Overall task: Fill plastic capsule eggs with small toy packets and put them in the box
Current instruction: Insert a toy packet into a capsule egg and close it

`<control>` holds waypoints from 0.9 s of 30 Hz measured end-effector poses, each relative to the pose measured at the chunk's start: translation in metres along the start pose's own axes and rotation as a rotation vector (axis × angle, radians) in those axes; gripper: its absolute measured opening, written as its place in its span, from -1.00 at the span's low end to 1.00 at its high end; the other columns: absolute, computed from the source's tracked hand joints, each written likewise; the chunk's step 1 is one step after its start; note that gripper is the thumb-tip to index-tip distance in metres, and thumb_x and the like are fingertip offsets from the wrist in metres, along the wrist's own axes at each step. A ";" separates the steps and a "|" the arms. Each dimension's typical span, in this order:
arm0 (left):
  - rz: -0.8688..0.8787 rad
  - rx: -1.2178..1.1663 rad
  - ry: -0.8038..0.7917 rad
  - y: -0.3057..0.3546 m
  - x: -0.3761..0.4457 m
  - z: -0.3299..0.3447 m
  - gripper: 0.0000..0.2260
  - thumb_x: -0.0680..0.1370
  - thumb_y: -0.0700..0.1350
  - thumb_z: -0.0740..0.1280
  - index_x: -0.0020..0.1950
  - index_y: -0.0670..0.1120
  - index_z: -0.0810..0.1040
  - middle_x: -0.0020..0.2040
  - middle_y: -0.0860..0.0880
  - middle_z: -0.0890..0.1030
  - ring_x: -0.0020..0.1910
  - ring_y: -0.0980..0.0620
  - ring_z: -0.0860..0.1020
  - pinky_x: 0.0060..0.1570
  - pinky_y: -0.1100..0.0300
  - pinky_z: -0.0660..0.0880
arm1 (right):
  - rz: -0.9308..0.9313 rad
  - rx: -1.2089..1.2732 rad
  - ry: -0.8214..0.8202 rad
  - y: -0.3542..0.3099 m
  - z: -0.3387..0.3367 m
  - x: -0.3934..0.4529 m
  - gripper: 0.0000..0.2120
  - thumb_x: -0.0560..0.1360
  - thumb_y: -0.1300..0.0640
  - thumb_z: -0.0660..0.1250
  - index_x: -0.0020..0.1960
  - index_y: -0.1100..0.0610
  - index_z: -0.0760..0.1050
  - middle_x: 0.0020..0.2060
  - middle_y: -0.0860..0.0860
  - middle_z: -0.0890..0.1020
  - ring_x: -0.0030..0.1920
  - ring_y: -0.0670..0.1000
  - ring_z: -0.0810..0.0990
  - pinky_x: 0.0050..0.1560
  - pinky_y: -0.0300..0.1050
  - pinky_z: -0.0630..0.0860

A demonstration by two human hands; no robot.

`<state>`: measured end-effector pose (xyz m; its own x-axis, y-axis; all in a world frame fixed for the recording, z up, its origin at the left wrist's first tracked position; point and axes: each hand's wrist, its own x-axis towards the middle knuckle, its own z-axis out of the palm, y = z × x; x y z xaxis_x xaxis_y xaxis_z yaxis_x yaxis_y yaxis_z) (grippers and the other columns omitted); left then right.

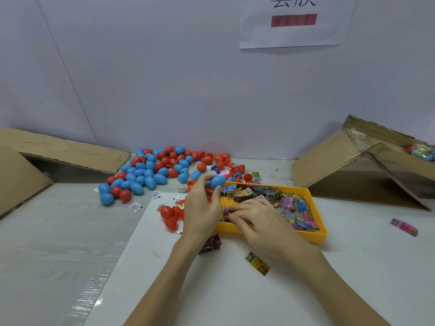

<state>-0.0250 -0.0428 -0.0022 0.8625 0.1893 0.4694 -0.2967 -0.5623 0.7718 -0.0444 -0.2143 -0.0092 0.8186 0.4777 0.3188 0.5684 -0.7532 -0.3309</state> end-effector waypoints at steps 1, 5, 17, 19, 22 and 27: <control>0.002 0.001 -0.001 -0.001 0.000 0.000 -0.72 0.65 -0.12 0.36 0.36 -0.03 0.50 0.13 0.08 0.59 0.02 0.16 0.56 -0.08 0.41 0.49 | 0.006 0.004 0.011 0.000 0.000 0.000 -0.67 0.72 -0.05 0.14 0.24 -0.08 0.68 0.23 -0.22 0.66 0.31 -0.19 0.44 0.43 -0.08 0.23; 0.025 -0.005 -0.008 -0.001 0.000 0.000 -0.73 0.64 -0.12 0.36 0.34 -0.02 0.51 0.09 0.12 0.58 -0.02 0.28 0.54 -0.12 0.47 0.47 | 0.072 0.167 0.163 0.004 -0.002 0.000 -0.77 0.68 0.01 0.29 0.10 0.02 0.72 0.00 -0.11 0.72 0.10 -0.13 0.55 0.24 -0.02 0.47; 0.042 -0.018 -0.043 -0.001 -0.002 0.001 -0.74 0.64 -0.09 0.37 0.33 -0.01 0.53 0.07 0.12 0.59 0.02 0.20 0.56 -0.04 0.39 0.52 | 0.061 0.122 0.138 0.006 -0.001 -0.001 -0.67 0.69 -0.02 0.24 0.06 0.10 0.74 -0.01 -0.07 0.74 0.11 -0.13 0.55 0.23 -0.04 0.47; 0.045 -0.018 -0.045 -0.002 -0.002 0.001 -0.74 0.63 -0.09 0.38 0.33 0.00 0.53 0.05 0.15 0.57 0.01 0.27 0.54 -0.08 0.50 0.47 | 0.094 0.192 0.259 0.005 -0.003 0.000 -0.74 0.66 0.02 0.32 0.00 0.11 0.74 -0.10 -0.08 0.73 0.02 -0.13 0.59 0.09 -0.21 0.52; 0.049 -0.020 -0.046 -0.002 -0.003 0.001 -0.73 0.63 -0.08 0.38 0.33 0.00 0.53 0.05 0.16 0.56 0.00 0.30 0.53 -0.08 0.55 0.44 | 0.187 0.294 0.358 0.007 -0.006 -0.001 -0.95 0.57 0.09 0.47 -0.01 0.03 0.72 -0.17 -0.20 0.70 -0.02 -0.24 0.63 -0.05 -0.43 0.50; 0.069 -0.026 -0.063 0.001 -0.005 0.000 -0.73 0.63 -0.11 0.39 0.32 -0.03 0.54 0.05 0.17 0.57 0.01 0.39 0.52 -0.06 0.55 0.42 | 0.308 0.404 0.370 0.012 -0.011 -0.001 -0.84 0.52 0.19 0.52 0.04 -0.02 0.63 -0.15 -0.19 0.69 -0.06 -0.26 0.65 -0.08 -0.39 0.59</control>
<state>-0.0294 -0.0445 -0.0035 0.8632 0.0994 0.4949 -0.3664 -0.5510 0.7498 -0.0395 -0.2289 -0.0036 0.9083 0.0228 0.4178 0.3560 -0.5665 -0.7431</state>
